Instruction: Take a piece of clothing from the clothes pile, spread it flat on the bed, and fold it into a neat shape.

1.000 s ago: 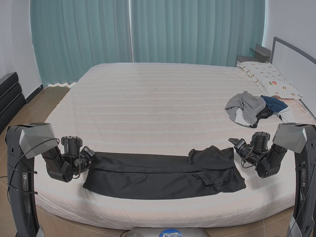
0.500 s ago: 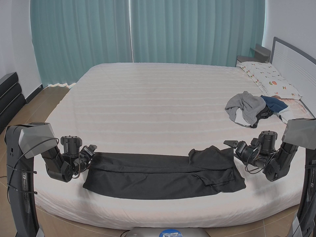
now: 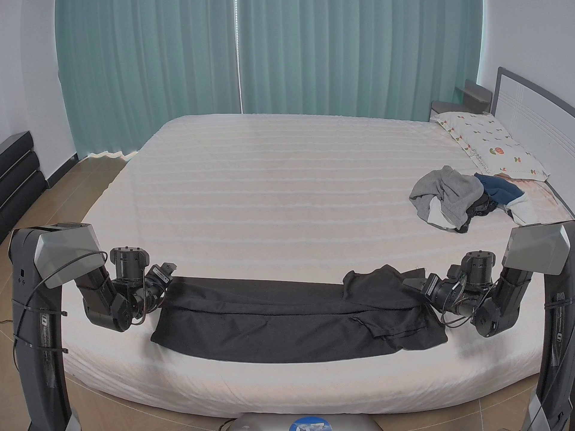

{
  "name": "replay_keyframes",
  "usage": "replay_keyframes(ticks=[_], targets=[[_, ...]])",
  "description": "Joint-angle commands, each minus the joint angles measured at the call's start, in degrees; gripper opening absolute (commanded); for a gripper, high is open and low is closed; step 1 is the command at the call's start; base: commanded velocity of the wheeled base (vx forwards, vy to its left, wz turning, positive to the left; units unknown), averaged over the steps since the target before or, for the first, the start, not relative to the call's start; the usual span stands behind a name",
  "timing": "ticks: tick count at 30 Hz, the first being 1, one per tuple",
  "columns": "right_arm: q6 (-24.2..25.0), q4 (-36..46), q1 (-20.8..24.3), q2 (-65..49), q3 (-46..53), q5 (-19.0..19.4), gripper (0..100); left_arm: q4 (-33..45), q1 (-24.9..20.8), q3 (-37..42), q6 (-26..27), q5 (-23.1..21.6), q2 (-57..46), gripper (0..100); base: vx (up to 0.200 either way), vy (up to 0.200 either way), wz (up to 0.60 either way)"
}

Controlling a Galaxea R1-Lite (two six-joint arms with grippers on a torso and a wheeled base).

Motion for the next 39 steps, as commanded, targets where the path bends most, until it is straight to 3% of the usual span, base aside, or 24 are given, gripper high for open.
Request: replay_keyframes(ticks=[1, 10, 25, 26, 32, 36, 39], targets=[[-0.3, -0.4, 0.0, 0.5, 0.8, 0.0, 0, 0.0, 0.0, 0.0, 0.0, 0.0, 0.2, 100, 0.0, 0.0, 0.0], [-4.2, -4.3, -0.4, -2.7, 8.7, 0.1, 0, 0.0, 0.0, 0.0, -0.1, 0.0, 0.1, 100, 0.0, 0.0, 0.0], [-7.9, -5.5, -0.5, -1.8, 10.9, 0.0, 0, 0.0, 0.9, 0.7, -0.1, 0.0, -0.4, 100, 0.0, 0.0, 0.0], [-7.8, -5.5, -0.5, -1.8, 10.9, -0.2, 100, 0.0, 1.1, 0.9, 0.0, 0.0, -0.9, 100, 0.0, 0.0, 0.0], [-6.3, -6.2, -0.6, -4.8, 11.4, -1.0, 100, 0.7, 1.6, 6.5, 0.3, 0.0, -7.8, 100, 0.0, 0.0, 0.0], [-0.1, -5.4, -0.5, -8.2, 11.2, -2.4, 100, 1.9, -2.1, 13.0, 0.9, -0.1, -10.9, 100, 0.0, 0.0, 0.0], [1.3, -5.4, -0.3, -8.5, 11.2, -2.6, 100, 4.7, -4.3, 13.9, 1.7, 0.4, -11.0, 100, 0.0, 0.0, 0.0]])
